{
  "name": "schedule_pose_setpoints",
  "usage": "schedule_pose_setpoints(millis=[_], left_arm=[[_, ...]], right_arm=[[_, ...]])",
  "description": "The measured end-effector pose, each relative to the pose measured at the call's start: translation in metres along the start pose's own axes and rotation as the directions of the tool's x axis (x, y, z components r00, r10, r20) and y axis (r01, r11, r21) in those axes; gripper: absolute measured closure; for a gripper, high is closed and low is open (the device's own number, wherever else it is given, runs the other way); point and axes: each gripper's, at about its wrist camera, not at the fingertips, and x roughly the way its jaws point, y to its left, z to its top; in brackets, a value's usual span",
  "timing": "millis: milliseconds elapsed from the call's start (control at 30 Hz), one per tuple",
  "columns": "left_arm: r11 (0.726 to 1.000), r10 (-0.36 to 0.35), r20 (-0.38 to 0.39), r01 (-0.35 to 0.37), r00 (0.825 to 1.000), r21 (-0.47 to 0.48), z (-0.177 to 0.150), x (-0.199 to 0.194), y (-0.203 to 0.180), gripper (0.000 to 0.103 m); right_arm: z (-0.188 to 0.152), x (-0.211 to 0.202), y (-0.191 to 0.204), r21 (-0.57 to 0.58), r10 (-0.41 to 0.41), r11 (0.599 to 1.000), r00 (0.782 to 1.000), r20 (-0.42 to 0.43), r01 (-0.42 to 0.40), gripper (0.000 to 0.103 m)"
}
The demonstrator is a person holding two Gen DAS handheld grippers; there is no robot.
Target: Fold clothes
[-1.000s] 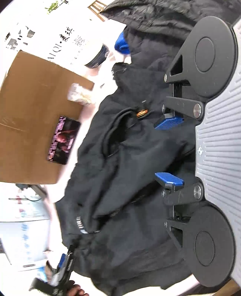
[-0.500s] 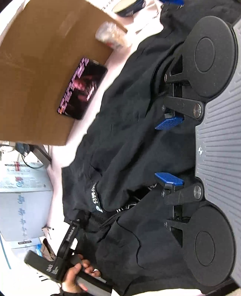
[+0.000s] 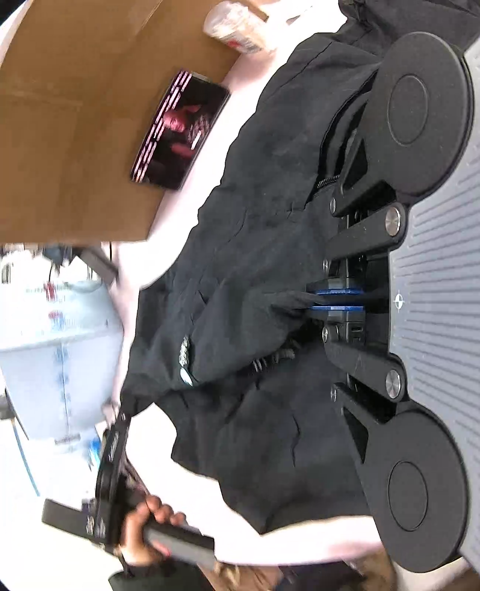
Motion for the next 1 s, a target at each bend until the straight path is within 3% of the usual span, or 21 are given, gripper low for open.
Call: schedule_pose_setpoints(millis=[67,133,200,267,333,433,467,533,600,667,700,800,833,867,900,967,1000], left_arm=[[0.998,0.027,-0.072,-0.023,0.997,0.056,-0.009,0.006,-0.004,0.092],[0.994,0.063,-0.123,-0.052,0.99,0.094,-0.018,0.013,-0.008,0.09],[0.982,0.131,-0.172,-0.104,0.976,0.157,-0.029,0.018,-0.014,0.087],[0.981,0.128,-0.151,-0.103,0.98,0.163,-0.029,0.01,-0.015,0.073],[0.978,0.147,-0.12,-0.126,0.982,0.165,-0.022,0.004,-0.013,0.065],[0.972,0.18,-0.015,-0.175,0.984,0.159,-0.005,-0.002,-0.017,0.064],[0.971,0.174,0.019,-0.175,0.984,0.162,0.0,0.0,-0.022,0.063],[0.975,0.138,0.034,-0.142,0.99,0.172,0.003,0.006,-0.033,0.063],[0.977,0.066,0.037,-0.072,0.997,0.203,0.003,0.021,-0.053,0.062],[0.968,-0.003,0.034,-0.006,0.999,0.25,-0.001,0.039,-0.076,0.062],[0.962,-0.024,0.022,0.017,0.999,0.273,-0.004,0.048,-0.085,0.062],[0.943,-0.04,-0.037,0.05,0.999,0.33,-0.02,0.081,-0.105,0.062],[0.941,-0.025,-0.051,0.04,0.998,0.335,-0.027,0.094,-0.108,0.062],[0.941,-0.011,-0.053,0.028,0.999,0.339,-0.031,0.1,-0.108,0.06],[0.941,-0.008,-0.041,0.022,0.999,0.337,-0.032,0.101,-0.107,0.057],[0.943,0.02,-0.012,-0.015,1.0,0.331,-0.036,0.104,-0.105,0.036],[0.95,0.021,-0.012,-0.017,1.0,0.311,-0.035,0.106,-0.103,0.032]], right_arm=[[-0.007,0.009,0.001,0.007,0.006,1.0,0.999,-0.05,-0.005,0.095],[-0.013,0.02,0.002,0.018,-0.002,1.0,0.996,-0.088,0.004,0.081],[-0.013,0.02,0.005,0.03,0.008,1.0,0.995,-0.1,-0.005,0.055],[-0.013,-0.001,0.0,0.033,-0.013,0.999,0.998,-0.058,0.015,0.047],[-0.012,-0.02,-0.009,0.05,-0.052,0.997,0.999,-0.018,0.052,0.047],[-0.011,-0.045,-0.035,0.159,-0.178,0.973,0.983,0.047,0.169,0.047],[-0.01,-0.051,-0.049,0.208,-0.295,0.938,0.954,0.059,0.278,0.047],[-0.011,-0.052,-0.075,0.281,-0.548,0.809,0.836,0.041,0.516,0.047],[-0.015,-0.043,-0.094,0.291,-0.665,0.717,0.747,0.01,0.634,0.047],[-0.02,-0.035,-0.112,0.317,-0.714,0.66,0.7,-0.017,0.681,0.05],[-0.022,-0.031,-0.121,0.33,-0.733,0.634,0.68,-0.031,0.699,0.057],[-0.031,-0.023,-0.146,0.398,-0.746,0.582,0.661,-0.085,0.709,0.084],[-0.033,-0.018,-0.151,0.387,-0.76,0.561,0.641,-0.111,0.732,0.091],[-0.035,-0.014,-0.153,0.363,-0.777,0.54,0.615,-0.131,0.759,0.102],[-0.038,-0.012,-0.157,0.337,-0.799,0.51,0.581,-0.155,0.791,0.102],[-0.046,-0.011,-0.167,0.28,-0.841,0.438,0.5,-0.207,0.854,0.102],[-0.053,-0.011,-0.175,0.282,-0.837,0.428,0.494,-0.234,0.859,0.102]])
